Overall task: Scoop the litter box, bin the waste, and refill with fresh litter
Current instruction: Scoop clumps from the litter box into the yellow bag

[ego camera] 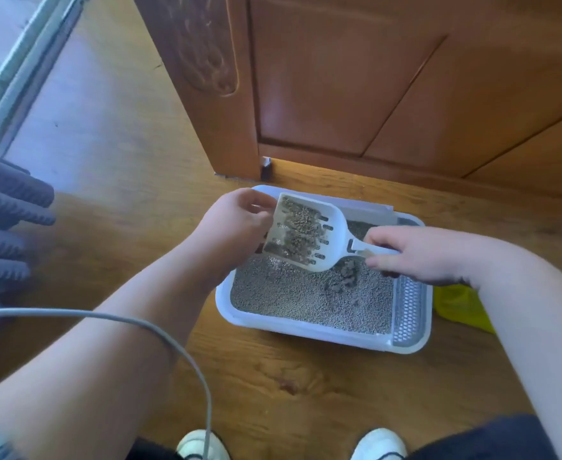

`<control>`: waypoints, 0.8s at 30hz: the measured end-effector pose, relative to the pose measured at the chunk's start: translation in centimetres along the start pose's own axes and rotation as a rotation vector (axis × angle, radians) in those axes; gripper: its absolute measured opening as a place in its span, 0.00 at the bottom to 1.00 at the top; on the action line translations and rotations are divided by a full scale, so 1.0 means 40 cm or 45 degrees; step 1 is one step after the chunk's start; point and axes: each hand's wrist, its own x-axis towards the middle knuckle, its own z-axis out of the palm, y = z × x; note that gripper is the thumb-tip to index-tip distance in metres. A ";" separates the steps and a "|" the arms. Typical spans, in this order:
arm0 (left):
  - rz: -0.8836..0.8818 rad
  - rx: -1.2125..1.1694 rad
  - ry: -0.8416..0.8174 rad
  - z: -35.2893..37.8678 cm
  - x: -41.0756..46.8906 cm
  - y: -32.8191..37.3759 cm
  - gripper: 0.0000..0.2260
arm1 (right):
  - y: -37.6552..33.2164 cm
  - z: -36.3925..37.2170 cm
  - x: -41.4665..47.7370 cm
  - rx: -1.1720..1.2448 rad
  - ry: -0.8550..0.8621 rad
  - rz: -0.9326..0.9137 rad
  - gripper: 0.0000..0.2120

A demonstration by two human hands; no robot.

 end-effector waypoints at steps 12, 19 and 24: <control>-0.078 0.126 -0.020 0.018 -0.009 -0.012 0.14 | -0.007 0.007 -0.002 0.022 -0.089 0.018 0.09; -0.042 0.269 -0.014 0.041 -0.001 -0.012 0.16 | -0.007 0.009 -0.014 -0.023 -0.036 0.053 0.09; 0.007 0.353 -0.013 0.051 0.006 -0.010 0.17 | -0.003 0.006 -0.025 -0.038 0.009 0.066 0.09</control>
